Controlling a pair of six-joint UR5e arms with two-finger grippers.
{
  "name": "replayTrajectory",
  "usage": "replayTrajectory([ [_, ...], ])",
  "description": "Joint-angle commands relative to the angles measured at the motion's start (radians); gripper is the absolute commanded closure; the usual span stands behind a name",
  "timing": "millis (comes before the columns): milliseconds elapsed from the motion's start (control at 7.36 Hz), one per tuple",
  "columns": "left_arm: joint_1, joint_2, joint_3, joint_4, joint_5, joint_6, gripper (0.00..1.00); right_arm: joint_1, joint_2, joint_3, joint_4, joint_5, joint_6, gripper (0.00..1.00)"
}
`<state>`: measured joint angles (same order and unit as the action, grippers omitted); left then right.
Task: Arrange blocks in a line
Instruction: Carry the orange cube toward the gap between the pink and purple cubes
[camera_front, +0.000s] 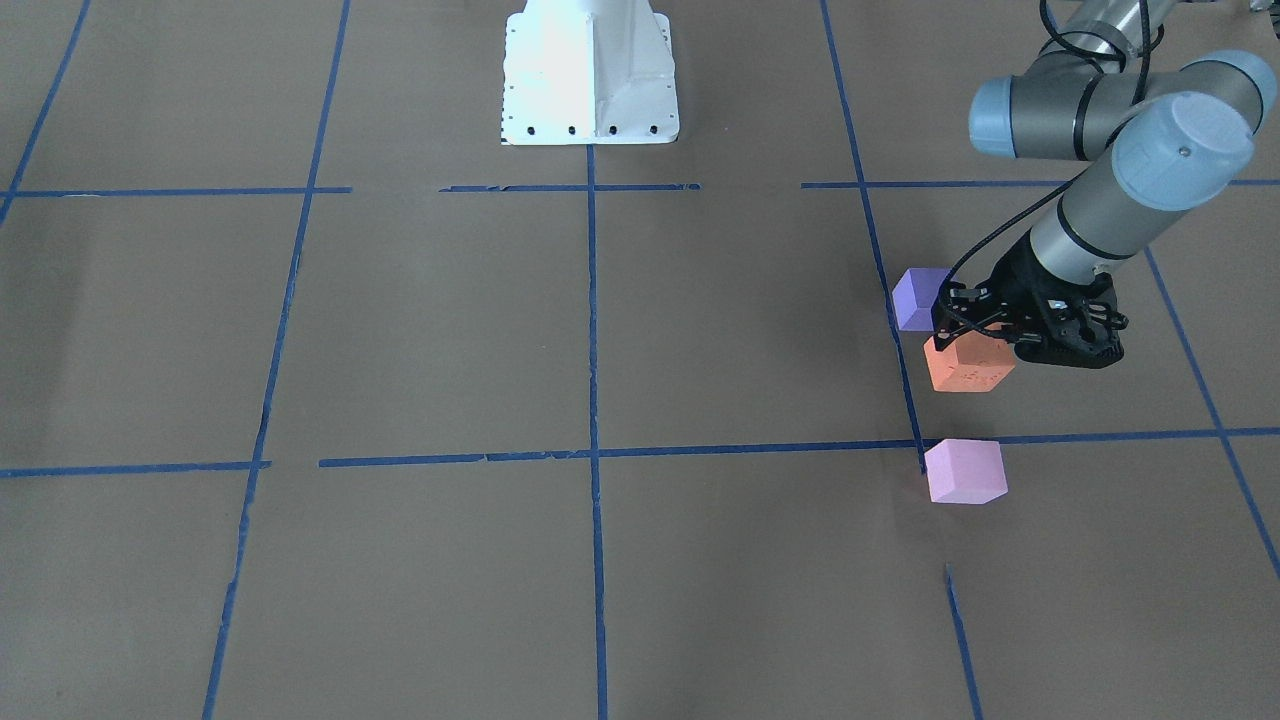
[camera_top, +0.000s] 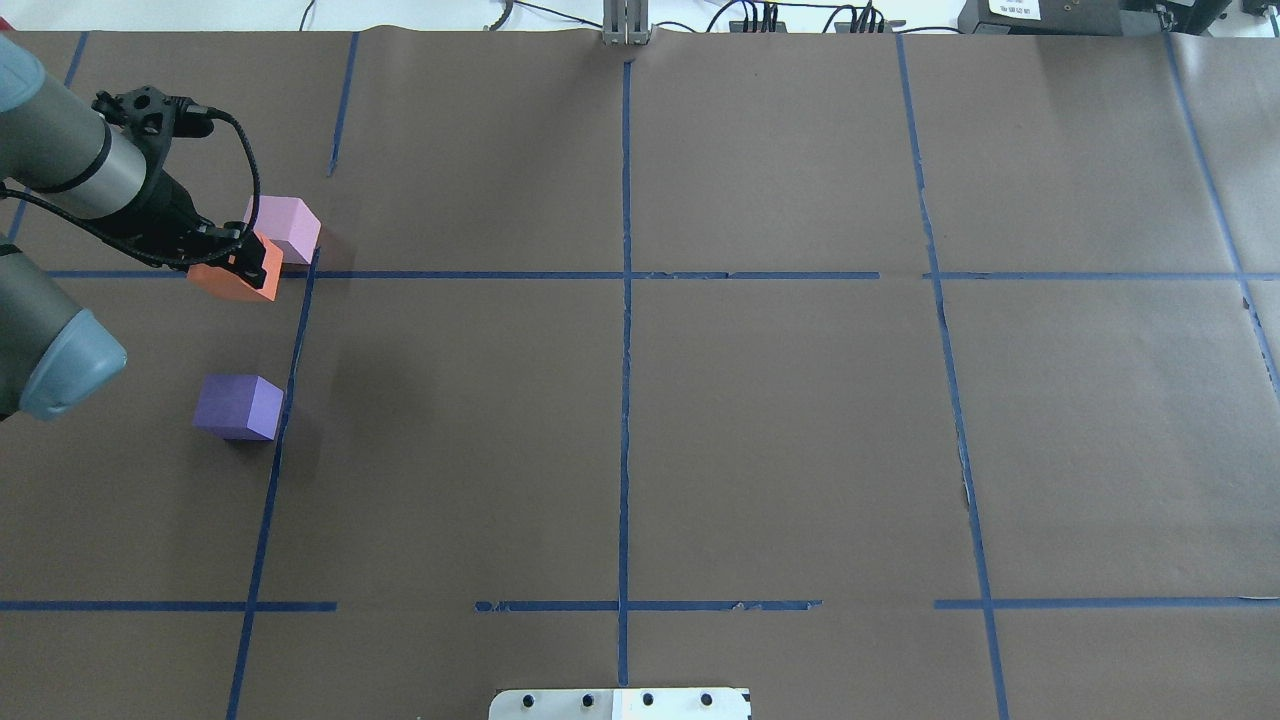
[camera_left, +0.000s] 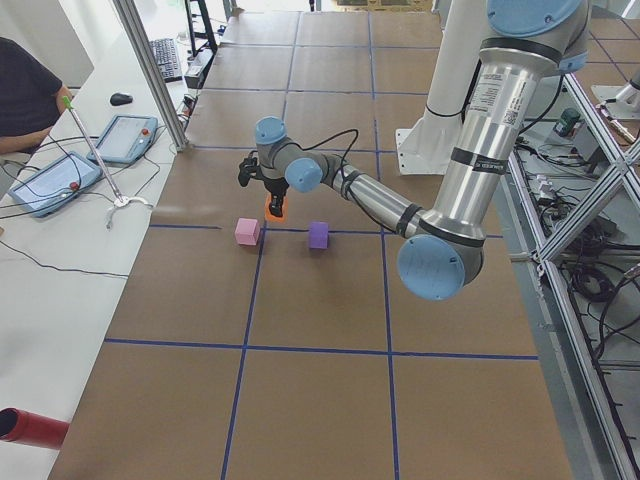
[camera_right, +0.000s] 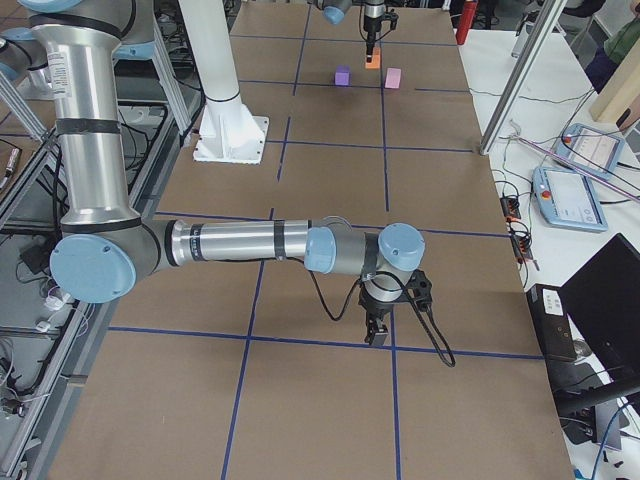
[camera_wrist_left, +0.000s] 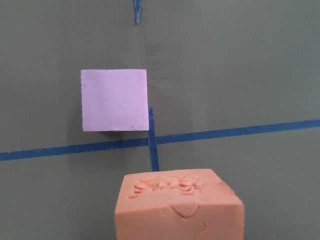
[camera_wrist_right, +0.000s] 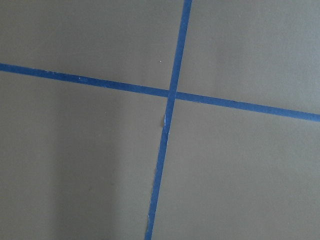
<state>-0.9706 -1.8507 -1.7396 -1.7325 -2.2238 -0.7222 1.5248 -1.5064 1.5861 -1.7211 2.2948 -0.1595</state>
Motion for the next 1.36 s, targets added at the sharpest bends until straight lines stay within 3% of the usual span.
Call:
replayTrajectory([
  [0, 0.007, 0.027, 0.020, -0.001, -0.010, 0.051, 0.61, 0.000, 0.000, 0.000, 0.000, 0.000, 0.000, 0.00],
  [680, 0.013, 0.010, 0.115, -0.024, -0.043, 0.055, 0.60, 0.000, 0.000, 0.000, 0.000, 0.000, 0.000, 0.00],
  [1223, 0.021, -0.027, 0.225, -0.111, -0.059, 0.041, 0.60, 0.000, 0.000, 0.000, 0.000, 0.000, 0.000, 0.00],
])
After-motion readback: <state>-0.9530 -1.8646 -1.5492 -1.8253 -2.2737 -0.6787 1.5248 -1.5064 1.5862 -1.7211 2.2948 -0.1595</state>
